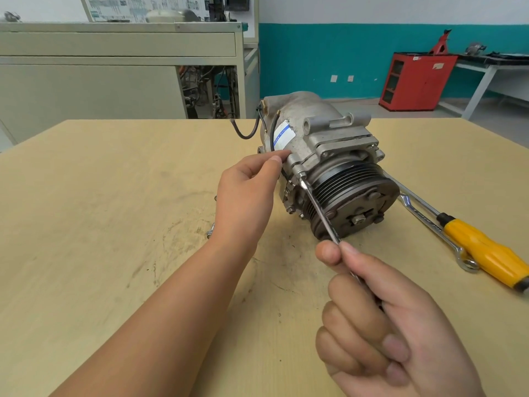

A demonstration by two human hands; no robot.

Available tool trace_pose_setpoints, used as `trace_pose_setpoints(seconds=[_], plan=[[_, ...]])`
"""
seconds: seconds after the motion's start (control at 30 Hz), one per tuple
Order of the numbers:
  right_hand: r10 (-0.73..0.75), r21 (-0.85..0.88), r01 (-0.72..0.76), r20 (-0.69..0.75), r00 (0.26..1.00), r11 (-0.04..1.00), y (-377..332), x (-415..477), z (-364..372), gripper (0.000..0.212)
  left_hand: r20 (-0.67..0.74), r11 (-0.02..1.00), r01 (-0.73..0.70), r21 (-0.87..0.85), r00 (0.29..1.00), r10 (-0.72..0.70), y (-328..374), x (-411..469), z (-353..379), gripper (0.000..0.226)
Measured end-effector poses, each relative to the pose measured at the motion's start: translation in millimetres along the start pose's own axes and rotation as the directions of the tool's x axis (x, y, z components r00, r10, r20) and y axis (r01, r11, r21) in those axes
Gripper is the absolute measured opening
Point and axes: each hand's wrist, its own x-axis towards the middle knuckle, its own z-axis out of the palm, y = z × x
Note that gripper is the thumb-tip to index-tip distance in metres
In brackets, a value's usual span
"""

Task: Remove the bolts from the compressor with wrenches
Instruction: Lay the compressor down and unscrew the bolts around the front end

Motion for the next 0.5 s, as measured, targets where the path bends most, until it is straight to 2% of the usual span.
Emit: trace_pose_setpoints(seconds=[0.07,0.2,0.3,0.43,0.5], plan=[[0.039,0.041,-0.042,0.063,0.997,0.998,1.2,3.2,-1.8,0.02,0.001,1.0,0.001,-0.001,1.0,-0.001,0.0,-0.3,0.3,0.022],[0.022,0.005,-0.022,0.038,0.999,1.0,2.5,0.7,-1.2,0.016,0.005,1.0,0.002,-0.001,1.0,-0.002,-0.4,-0.2,-0.2,0.022],[0.023,0.132,-0.049,0.193,0.981,0.99,2.2,4.3,-5.4,0.023,0.009,1.0,0.002,0.006,1.0,-0.002,-0.7,0.0,-0.4,0.023],[0.051,0.177,-0.097,0.248,0.967,0.979,4.0,5.1,-12.1,0.025,0.012,1.0,0.0,0.015,1.0,0.0,-1.4,0.5,-0.5,0.021],[0.032,0.178,-0.072,0.222,0.975,0.981,5.7,4.7,-11.3,0.026,0.026,0.999,-0.013,0.041,1.0,0.012,-2.1,0.7,-1.1,0.018]])
